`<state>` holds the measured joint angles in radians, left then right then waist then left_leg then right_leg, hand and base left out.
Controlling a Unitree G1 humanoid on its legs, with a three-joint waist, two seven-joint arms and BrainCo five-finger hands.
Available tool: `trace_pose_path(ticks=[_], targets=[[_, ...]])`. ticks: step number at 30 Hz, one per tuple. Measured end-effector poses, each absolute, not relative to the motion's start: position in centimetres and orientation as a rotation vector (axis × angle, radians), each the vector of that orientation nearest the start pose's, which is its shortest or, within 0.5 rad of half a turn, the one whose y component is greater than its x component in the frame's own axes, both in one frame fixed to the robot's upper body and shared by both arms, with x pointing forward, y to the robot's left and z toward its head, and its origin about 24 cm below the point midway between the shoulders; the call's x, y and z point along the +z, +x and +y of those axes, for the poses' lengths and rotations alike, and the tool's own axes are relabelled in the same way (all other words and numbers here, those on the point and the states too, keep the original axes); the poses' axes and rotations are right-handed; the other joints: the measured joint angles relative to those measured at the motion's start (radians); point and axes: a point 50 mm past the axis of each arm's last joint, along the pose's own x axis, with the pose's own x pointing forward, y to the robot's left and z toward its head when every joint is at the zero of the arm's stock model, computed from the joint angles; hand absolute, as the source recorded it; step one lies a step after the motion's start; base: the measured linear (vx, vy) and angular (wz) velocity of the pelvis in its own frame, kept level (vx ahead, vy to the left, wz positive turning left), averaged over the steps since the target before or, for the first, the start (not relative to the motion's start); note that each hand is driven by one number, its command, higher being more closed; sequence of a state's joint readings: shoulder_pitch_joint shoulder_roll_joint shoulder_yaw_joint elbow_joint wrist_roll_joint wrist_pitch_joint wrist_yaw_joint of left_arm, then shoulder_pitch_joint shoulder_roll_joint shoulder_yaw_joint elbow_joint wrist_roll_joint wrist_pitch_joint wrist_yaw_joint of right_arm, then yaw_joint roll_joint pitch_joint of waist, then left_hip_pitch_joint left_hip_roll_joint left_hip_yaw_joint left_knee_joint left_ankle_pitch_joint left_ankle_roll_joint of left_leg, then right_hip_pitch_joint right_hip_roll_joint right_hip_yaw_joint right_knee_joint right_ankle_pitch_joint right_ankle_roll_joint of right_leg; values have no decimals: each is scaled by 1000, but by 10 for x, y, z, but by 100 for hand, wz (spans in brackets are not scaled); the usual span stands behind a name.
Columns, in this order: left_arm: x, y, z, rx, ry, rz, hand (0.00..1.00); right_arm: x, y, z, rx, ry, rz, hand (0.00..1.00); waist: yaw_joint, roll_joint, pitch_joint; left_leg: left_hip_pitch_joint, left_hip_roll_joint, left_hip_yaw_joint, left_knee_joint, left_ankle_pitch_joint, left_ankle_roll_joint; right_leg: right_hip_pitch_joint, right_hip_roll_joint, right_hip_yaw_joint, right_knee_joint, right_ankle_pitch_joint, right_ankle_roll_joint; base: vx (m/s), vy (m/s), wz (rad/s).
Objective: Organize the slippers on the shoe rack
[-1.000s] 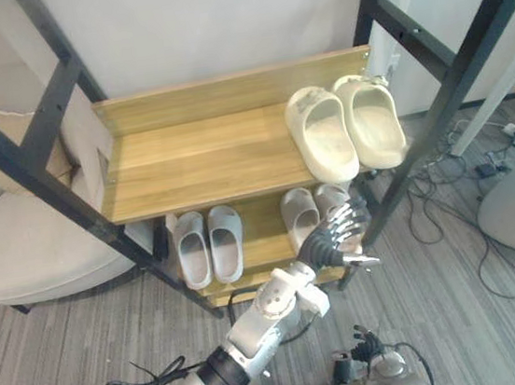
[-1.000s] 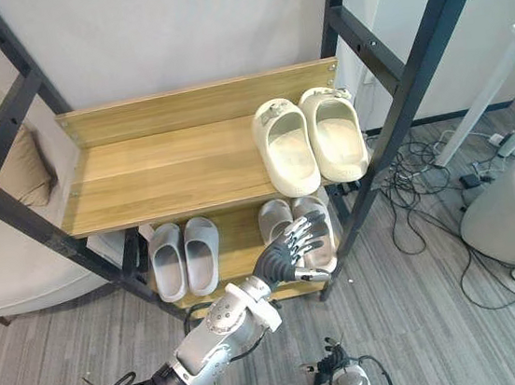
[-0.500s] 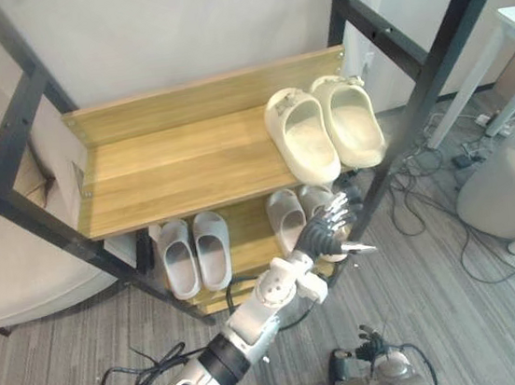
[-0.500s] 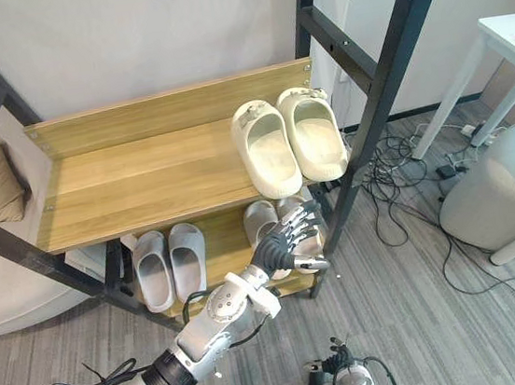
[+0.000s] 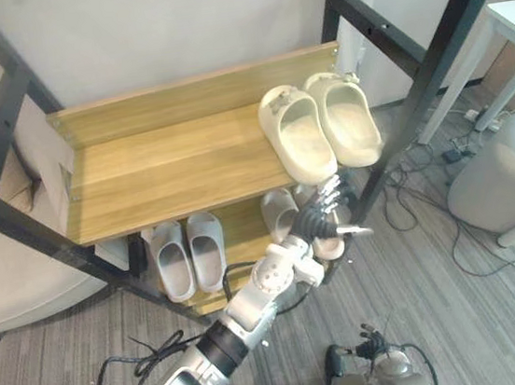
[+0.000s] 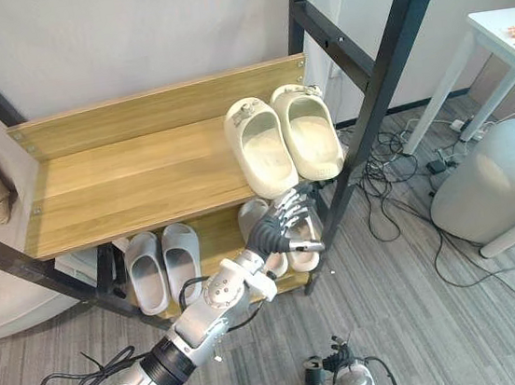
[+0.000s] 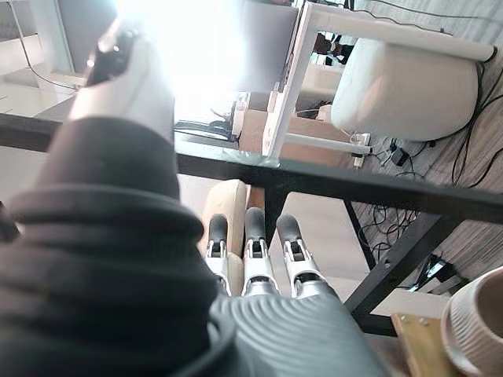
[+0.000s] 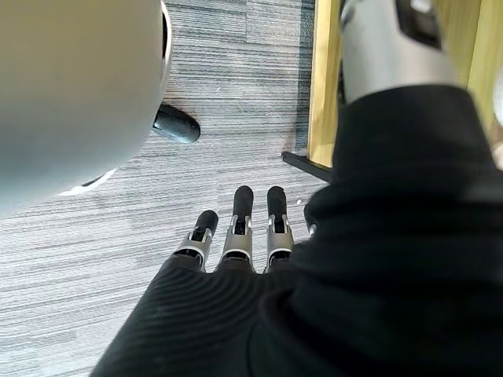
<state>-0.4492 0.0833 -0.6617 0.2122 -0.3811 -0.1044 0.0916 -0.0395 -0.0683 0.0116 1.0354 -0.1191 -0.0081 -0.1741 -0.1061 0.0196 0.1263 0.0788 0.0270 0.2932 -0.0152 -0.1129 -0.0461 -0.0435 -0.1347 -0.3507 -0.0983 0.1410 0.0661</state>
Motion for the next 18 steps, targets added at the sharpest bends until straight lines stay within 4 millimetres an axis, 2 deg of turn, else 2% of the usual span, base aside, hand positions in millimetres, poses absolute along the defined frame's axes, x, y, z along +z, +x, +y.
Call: trace_pose_path(ticks=[18], targets=[[98,290,3,-596,-74,-168,0,-146,148,-184,-151,-238,971,0,-6,6,6,-5,6,8,0,-4,-5,-12,8,7,0,0,0,-8,-32,-2]])
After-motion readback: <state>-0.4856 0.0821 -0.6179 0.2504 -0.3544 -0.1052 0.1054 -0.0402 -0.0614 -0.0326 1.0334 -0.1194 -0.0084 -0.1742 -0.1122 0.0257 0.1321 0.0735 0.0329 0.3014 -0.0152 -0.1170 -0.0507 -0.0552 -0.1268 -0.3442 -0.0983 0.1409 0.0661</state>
